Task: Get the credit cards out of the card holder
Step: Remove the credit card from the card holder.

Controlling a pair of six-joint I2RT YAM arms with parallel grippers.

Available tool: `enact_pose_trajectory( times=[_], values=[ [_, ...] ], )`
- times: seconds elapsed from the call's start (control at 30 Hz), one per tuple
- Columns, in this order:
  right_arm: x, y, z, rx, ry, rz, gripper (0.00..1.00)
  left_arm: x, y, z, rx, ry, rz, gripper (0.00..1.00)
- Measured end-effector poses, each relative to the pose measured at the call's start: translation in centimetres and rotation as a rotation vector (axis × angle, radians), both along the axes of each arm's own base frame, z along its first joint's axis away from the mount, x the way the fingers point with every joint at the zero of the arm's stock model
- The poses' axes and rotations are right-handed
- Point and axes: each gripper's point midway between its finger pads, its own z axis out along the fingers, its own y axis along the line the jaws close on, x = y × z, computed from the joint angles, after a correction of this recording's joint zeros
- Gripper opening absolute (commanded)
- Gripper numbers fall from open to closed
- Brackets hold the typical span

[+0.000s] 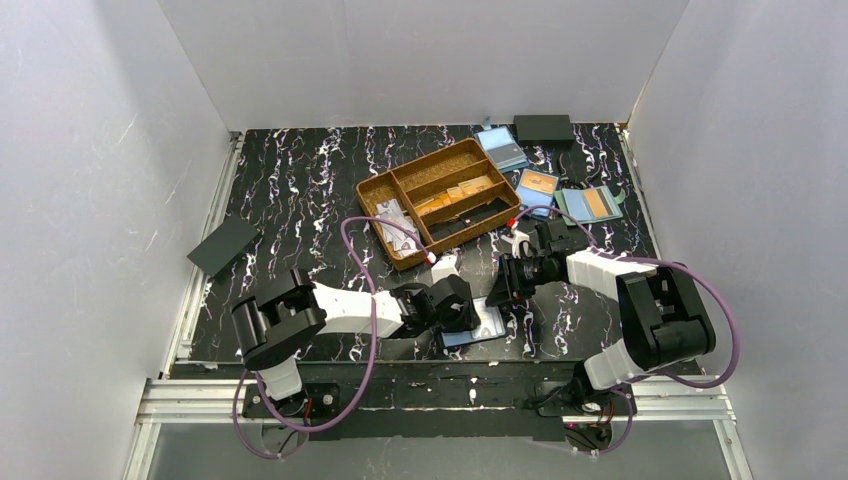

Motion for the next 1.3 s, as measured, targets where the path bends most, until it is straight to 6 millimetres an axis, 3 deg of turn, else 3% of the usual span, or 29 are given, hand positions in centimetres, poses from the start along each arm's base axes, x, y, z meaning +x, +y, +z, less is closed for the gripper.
enact_pose_trajectory(
  times=[0.33,0.6,0.9,1.3],
  values=[
    [-0.1,0.6,0.1,0.040,0.048,0.013,0.38,0.0,-0.6,0.2,-0.034,0.017,-0.009,0.42],
    [-0.9,1.6,1.1,0.120,0.113,0.030,0.39,0.0,-1.4,0.6,-0.076,0.029,-0.030,0.57],
    [-1.0,1.9,1.6,0.150,0.125,0.030,0.40,0.0,-1.5,0.7,-0.110,0.042,-0.020,0.56],
    [1.1,0.4,1.4,0.029,-0.034,-0.018,0.41,0.1,-1.4,0.7,-0.140,0.057,0.016,0.56]
  ],
)
